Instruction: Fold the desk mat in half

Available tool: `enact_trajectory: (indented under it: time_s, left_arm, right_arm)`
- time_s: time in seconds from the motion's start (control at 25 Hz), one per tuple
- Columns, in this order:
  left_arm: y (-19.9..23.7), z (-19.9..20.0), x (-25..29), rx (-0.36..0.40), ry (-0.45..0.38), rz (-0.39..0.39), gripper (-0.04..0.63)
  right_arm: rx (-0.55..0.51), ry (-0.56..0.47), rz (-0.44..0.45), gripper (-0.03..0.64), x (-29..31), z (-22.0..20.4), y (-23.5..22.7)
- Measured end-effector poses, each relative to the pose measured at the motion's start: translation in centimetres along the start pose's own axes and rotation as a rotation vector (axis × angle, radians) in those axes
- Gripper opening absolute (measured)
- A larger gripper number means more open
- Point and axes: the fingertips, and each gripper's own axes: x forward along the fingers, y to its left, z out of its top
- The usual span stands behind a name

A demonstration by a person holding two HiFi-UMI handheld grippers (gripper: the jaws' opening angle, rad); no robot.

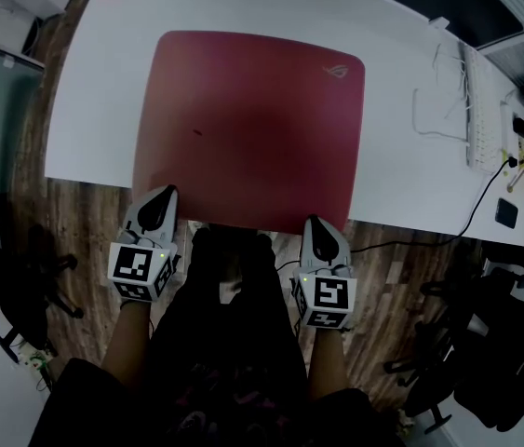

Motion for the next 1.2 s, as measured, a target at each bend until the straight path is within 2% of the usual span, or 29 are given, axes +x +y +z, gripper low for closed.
enact_trajectory:
  time_s: [0.2, 0.32, 0.44, 0.56, 0.64, 0.72, 0.88, 1.04, 1.2]
  left_arm:
    - [-1.4, -1.0, 0.1, 0.254, 0.081, -0.046, 0.000]
    - [-2.4, -1.5, 0.2, 0.379, 0.101, -0.085, 0.000]
    - [-3.6, -1.9, 0.3, 0.477, 0.106, -0.144, 0.078]
    - [-4.7, -2.6, 0.5, 0.595, 0.136, -0.196, 0.185]
    - [-5.2, -3.6, 0.6, 0.694, 0.166, -0.212, 0.217]
    - [-5.6, -4.3, 0.6, 0.777, 0.186, -0.220, 0.254]
    - [-6.1, -5.8, 0.8, 0.862, 0.219, -0.234, 0.331]
    - [-5.8, -6.6, 1.4, 0.972, 0.233, -0.180, 0.341]
    - [-5.6, -6.5, 2.1, 1.021, 0.230, -0.139, 0.323]
  right_arm:
    - [-0.109, 0.026, 0.045, 0.074, 0.4, -0.2, 1.3]
    - [-0.277, 0.065, 0.078, 0.137, 0.6, -0.7, 2.5]
    - [-0.465, 0.103, 0.113, 0.234, 0.7, -1.4, 3.6]
    - [-0.572, 0.136, 0.136, 0.326, 1.1, -2.3, 4.3]
    - [-0.636, 0.162, 0.133, 0.376, 1.2, -3.0, 4.4]
    - [-0.688, 0.174, 0.132, 0.391, 1.4, -3.3, 4.5]
    - [-0.735, 0.184, 0.133, 0.410, 2.0, -4.0, 4.8]
    - [-0.756, 0.177, 0.105, 0.413, 2.5, -4.0, 4.6]
    - [-0.758, 0.162, 0.075, 0.380, 2.7, -3.4, 4.4]
